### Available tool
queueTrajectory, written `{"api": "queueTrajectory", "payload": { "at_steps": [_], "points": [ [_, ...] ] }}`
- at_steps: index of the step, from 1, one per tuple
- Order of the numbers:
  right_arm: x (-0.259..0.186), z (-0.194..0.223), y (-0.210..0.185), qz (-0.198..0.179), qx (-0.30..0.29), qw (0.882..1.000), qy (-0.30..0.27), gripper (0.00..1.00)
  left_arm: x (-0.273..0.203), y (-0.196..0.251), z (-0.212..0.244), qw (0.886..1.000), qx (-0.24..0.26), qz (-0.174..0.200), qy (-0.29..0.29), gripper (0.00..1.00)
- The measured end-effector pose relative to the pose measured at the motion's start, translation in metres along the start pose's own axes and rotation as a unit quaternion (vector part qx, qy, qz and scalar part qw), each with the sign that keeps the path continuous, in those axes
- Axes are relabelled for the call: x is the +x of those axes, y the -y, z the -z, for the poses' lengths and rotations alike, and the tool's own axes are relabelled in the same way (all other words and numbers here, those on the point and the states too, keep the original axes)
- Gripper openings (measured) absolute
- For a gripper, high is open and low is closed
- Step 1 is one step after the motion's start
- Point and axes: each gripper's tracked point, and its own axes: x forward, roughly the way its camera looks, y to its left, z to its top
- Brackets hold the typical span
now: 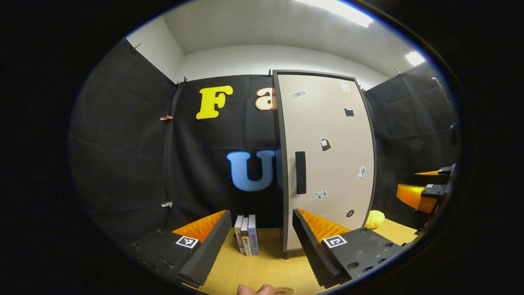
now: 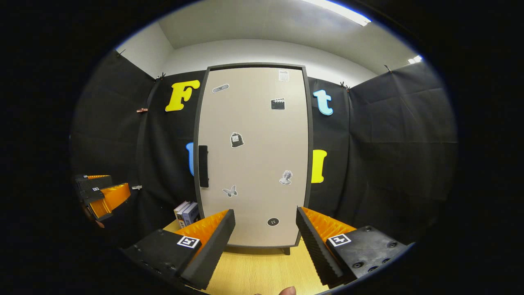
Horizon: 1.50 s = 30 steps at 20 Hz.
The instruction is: Open the cabinet door with the right hand, grasp the bottle in the cabinet with the left hand and place it on the coaster, then close the cabinet door with the right hand.
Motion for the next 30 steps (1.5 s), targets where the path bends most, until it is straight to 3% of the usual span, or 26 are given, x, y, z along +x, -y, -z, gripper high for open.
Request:
{"api": "queueTrajectory", "payload": {
  "at_steps": [13, 24, 30],
  "points": [
    [0.014, -0.006, -0.025, -0.010, 0.015, 1.000, 0.001, 0.97, 0.003, -0.015, 0.006, 1.000, 0.011, 0.002, 0.003, 0.95],
    [0.106, -0.048, -0.125, -0.066, 0.017, 0.997, 0.044, 0.97, -0.010, -0.048, 0.027, 0.999, 0.012, -0.029, -0.011, 0.95],
    [0.160, -0.057, -0.163, -0.068, 0.047, 0.996, 0.043, 0.97, -0.017, -0.060, 0.042, 0.999, 0.004, -0.040, -0.024, 0.96]
  ]
}}
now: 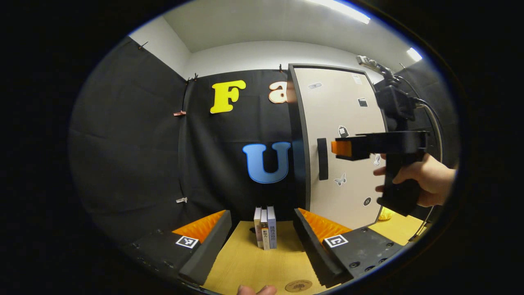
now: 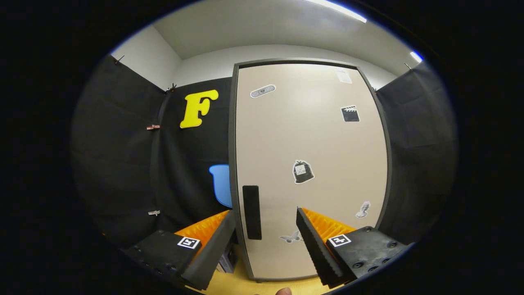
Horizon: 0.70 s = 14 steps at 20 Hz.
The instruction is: Open the cabinet door with the right hand, grasp the bottle in the cabinet with the left hand and place it on the coaster, then close the cabinet door with the right hand.
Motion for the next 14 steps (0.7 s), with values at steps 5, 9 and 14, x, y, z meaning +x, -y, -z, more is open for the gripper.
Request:
{"api": "queueTrajectory", "payload": {
  "at_steps": [5, 9, 14],
  "points": [
    [0.047, 0.018, -0.011, 0.013, 0.006, 1.000, -0.016, 0.97, -0.005, -0.015, 0.008, 1.000, -0.002, -0.015, -0.006, 0.95],
    [0.070, 0.039, -0.023, 0.013, -0.002, 0.999, -0.037, 0.97, -0.010, -0.029, 0.017, 1.000, -0.004, -0.027, -0.013, 0.95],
    [0.091, 0.060, -0.017, 0.036, -0.021, 0.998, -0.053, 0.63, -0.012, -0.049, 0.020, 0.999, -0.008, -0.044, -0.017, 0.96]
  ]
}}
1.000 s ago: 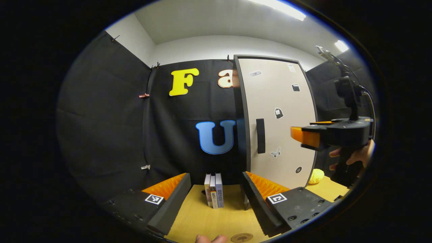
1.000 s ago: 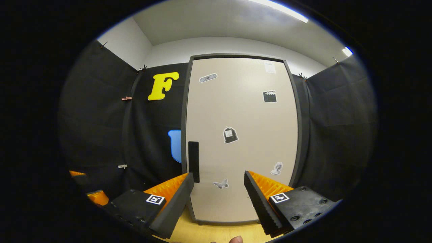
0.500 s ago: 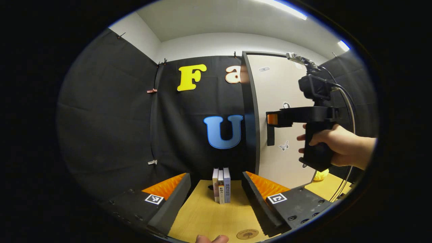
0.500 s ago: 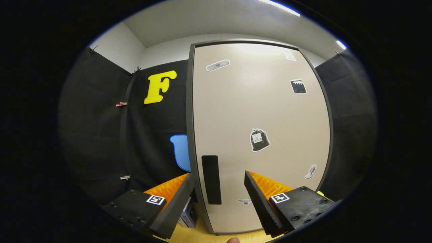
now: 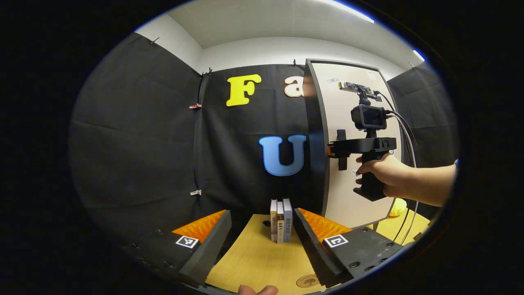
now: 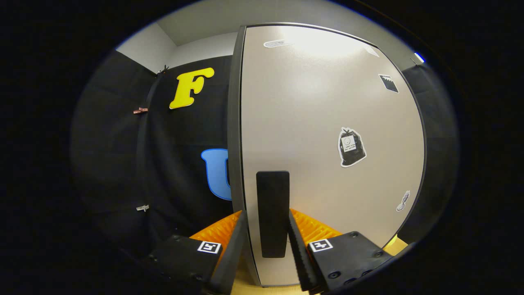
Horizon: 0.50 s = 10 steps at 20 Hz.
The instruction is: Open the cabinet door with the right hand, grasp the bottle in the cabinet with the left hand and place it on the coaster, then close the cabinet door with the right hand.
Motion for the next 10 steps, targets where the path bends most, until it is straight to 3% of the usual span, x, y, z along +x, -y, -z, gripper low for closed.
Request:
{"api": "queueTrajectory", "payload": {
  "at_steps": [2, 4, 6, 10],
  "points": [
    [0.000, 0.000, 0.004, 0.006, 0.001, 1.000, 0.004, 0.39, -0.001, -0.007, -0.003, 1.000, -0.003, -0.008, 0.005, 0.96],
    [-0.005, -0.003, 0.005, 0.006, 0.001, 1.000, 0.010, 0.40, -0.002, -0.013, -0.002, 1.000, -0.004, -0.015, 0.006, 0.96],
    [0.001, -0.001, 0.004, -0.001, -0.010, 1.000, 0.012, 0.19, -0.004, -0.015, 0.002, 1.000, -0.006, -0.019, -0.002, 0.95],
    [-0.018, -0.002, 0.000, -0.045, -0.011, 0.999, 0.007, 0.16, -0.006, -0.018, 0.001, 1.000, -0.009, -0.025, 0.003, 0.96]
  ]
}}
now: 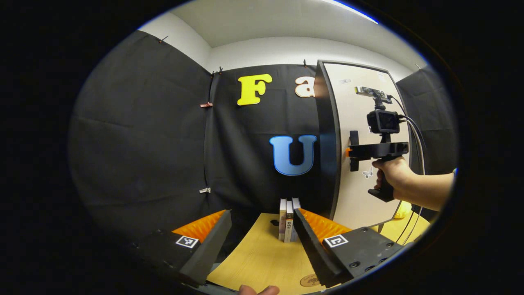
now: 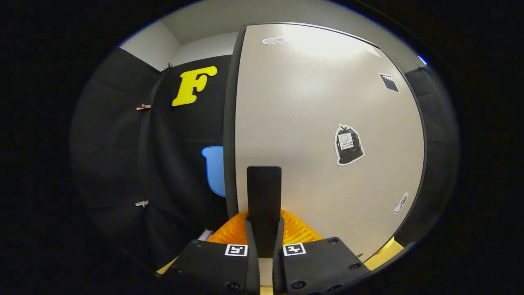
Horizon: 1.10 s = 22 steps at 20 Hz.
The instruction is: Open the cabinet door with the right hand, grasp the bottle in the cabinet with the left hand and place it on the coaster, then close the cabinet door with the right hand.
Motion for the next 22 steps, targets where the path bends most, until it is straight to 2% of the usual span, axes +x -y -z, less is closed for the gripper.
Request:
{"api": "queueTrajectory", "payload": {
  "at_steps": [4, 8, 12, 18, 22],
  "points": [
    [-0.052, -0.002, 0.001, -0.045, -0.001, 0.999, 0.000, 0.16, -0.005, 0.008, -0.002, 1.000, 0.002, 0.004, 0.005, 0.95],
    [-0.095, -0.015, 0.005, -0.072, -0.006, 0.997, -0.001, 0.16, -0.007, 0.024, -0.009, 1.000, 0.004, 0.011, 0.013, 0.95],
    [-0.144, -0.015, 0.036, -0.088, -0.011, 0.996, -0.013, 0.16, -0.008, 0.046, -0.013, 1.000, -0.002, 0.022, 0.014, 0.95],
    [-0.212, -0.023, 0.103, -0.071, -0.007, 0.997, -0.019, 0.16, -0.006, 0.094, -0.024, 0.998, -0.006, 0.053, 0.019, 0.95],
    [-0.244, -0.027, 0.152, -0.023, -0.018, 0.999, -0.021, 0.15, 0.001, 0.131, -0.031, 0.997, -0.006, 0.080, 0.022, 0.95]
  ]
}}
